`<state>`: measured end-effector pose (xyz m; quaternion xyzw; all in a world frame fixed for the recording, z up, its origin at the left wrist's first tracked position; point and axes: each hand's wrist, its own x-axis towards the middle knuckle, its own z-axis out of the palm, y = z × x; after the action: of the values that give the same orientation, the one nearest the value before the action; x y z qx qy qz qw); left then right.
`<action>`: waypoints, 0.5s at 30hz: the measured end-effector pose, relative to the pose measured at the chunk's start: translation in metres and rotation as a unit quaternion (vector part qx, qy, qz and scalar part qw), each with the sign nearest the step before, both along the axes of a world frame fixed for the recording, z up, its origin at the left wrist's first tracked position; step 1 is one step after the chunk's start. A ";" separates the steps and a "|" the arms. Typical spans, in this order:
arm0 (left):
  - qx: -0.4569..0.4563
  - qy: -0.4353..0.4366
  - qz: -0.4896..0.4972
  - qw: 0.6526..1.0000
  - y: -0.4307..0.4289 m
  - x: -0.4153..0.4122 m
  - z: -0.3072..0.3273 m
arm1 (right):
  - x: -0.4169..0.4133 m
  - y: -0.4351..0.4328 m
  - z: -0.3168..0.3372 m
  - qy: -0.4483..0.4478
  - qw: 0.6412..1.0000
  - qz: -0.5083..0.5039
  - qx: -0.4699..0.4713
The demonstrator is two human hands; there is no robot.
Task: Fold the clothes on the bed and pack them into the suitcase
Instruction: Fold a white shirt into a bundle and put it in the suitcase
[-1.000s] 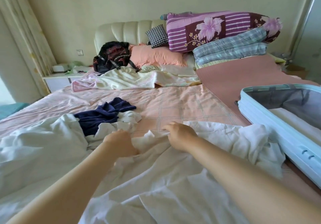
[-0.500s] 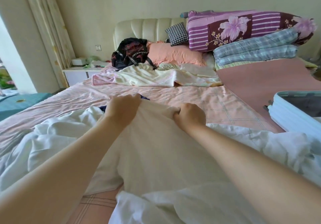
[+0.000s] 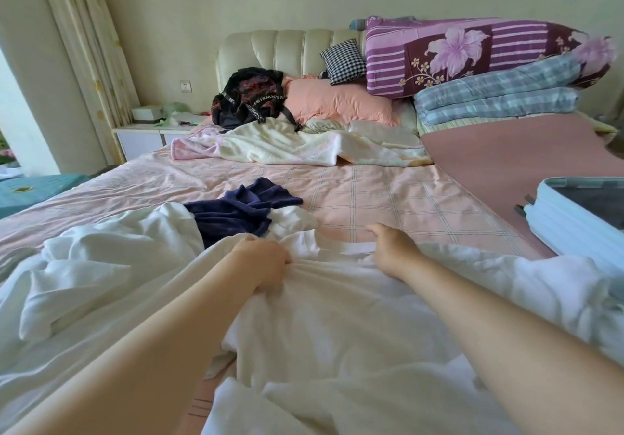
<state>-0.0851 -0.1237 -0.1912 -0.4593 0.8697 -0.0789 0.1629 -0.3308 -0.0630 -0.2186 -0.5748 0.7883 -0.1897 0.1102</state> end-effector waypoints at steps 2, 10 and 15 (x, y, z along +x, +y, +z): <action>-0.029 0.002 0.031 0.999 0.000 -0.015 0.003 | -0.021 0.005 -0.007 0.069 0.997 -0.016 0.023; -0.094 0.124 0.080 0.985 -0.015 -0.073 -0.015 | -0.061 -0.002 -0.007 0.226 0.969 -0.104 0.003; -0.112 0.123 0.075 0.983 -0.038 -0.081 -0.010 | -0.072 -0.009 0.006 0.067 0.976 -0.207 -0.029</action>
<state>-0.1657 -0.1622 -0.2007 -0.5445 0.8320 -0.1065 0.0080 -0.4026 -0.0724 -0.2129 -0.4137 0.8899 -0.1922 -0.0011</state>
